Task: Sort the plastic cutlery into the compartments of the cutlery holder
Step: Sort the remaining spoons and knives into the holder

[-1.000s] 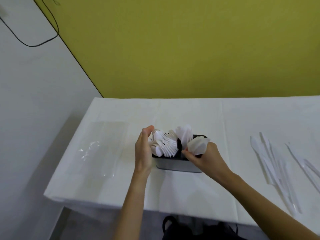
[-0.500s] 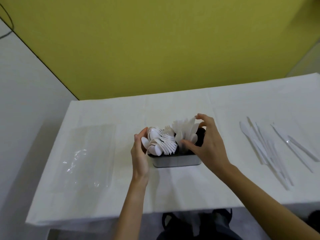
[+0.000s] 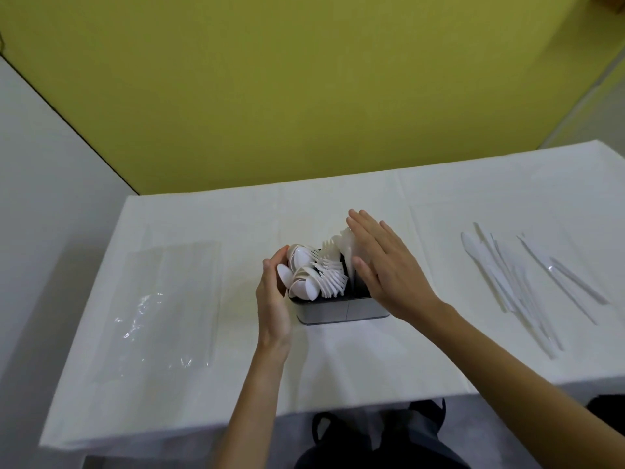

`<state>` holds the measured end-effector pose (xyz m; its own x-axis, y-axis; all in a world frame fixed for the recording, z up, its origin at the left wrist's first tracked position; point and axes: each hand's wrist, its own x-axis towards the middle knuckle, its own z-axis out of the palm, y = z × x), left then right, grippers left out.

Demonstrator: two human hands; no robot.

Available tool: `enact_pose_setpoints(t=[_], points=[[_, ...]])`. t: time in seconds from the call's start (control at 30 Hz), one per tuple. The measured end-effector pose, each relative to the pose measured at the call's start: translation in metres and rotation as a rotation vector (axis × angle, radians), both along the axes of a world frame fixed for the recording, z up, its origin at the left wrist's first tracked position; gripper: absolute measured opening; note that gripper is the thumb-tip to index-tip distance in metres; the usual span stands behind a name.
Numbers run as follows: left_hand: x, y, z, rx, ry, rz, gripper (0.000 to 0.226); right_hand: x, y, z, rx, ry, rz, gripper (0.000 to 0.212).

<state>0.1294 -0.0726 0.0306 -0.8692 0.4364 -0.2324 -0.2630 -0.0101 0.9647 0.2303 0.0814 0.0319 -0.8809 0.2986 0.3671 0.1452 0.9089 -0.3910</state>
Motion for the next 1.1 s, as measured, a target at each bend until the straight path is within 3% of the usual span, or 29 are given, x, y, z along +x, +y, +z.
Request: enact_pose_setpoints(t=[0.17,0.33,0.57,0.73,0.97,1.1], points=[[-0.005,0.001,0.005,-0.056,0.049,0.013,0.042,0.004,0.0,0.011,-0.08,-0.077,0.051,0.062],[-0.027,0.019,0.041,-0.061,0.206,-0.015,0.04,0.018,0.01,0.025,-0.279,0.036,0.014,0.064],[-0.004,0.096,0.093,-0.271,0.519,-0.307,0.032,0.086,0.069,0.007,-0.435,0.149,-0.373,0.053],[0.061,0.171,0.101,-0.578,0.805,-0.428,0.034,0.164,0.123,-0.031,-0.417,0.034,-0.645,0.042],[0.141,0.256,0.016,-0.944,0.577,-0.916,0.056,0.256,0.191,-0.074,-0.458,-0.29,-0.835,0.05],[0.173,0.267,-0.038,-1.056,0.45,-0.952,0.088,0.257,0.214,-0.087,-0.382,-0.505,-0.798,0.063]])
